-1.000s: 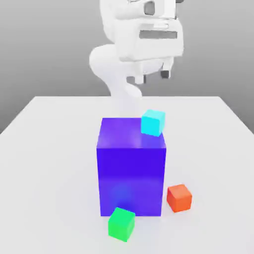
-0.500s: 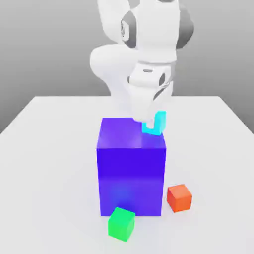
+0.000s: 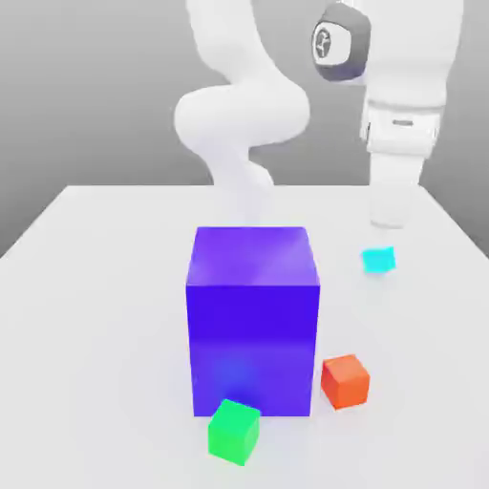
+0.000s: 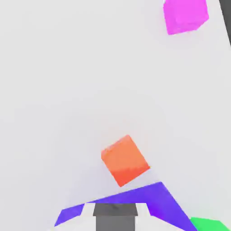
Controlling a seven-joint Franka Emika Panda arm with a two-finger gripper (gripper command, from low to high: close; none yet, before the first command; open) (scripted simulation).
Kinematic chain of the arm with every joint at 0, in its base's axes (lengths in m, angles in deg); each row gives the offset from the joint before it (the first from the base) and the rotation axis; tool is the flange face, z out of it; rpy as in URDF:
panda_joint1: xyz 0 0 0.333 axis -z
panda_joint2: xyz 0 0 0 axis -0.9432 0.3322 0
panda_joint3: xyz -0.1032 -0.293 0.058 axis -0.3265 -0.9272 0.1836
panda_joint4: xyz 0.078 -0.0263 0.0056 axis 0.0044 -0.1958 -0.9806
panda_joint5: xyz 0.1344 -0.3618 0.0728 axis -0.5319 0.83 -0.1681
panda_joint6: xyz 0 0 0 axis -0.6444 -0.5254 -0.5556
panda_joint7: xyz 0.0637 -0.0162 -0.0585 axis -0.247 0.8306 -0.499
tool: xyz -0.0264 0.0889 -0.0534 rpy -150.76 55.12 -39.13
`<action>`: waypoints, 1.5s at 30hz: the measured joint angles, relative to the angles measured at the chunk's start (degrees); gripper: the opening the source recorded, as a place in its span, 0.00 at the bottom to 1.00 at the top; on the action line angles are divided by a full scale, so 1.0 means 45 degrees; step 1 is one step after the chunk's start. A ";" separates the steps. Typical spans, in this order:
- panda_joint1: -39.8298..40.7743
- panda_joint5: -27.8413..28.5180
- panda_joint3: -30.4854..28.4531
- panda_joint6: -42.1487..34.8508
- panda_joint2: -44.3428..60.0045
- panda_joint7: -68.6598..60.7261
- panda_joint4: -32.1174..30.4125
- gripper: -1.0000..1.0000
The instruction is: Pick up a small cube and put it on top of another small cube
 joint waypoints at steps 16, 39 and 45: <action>-0.3779 0.1326 0.2395 0.5488 0.7467 0.3425 0.1820 0.00; -0.2760 0.0842 0.1370 0.4537 0.8654 0.1621 0.4002 1.00; -0.0868 0.0460 0.0557 0.3485 1.0145 -0.0444 0.6582 1.00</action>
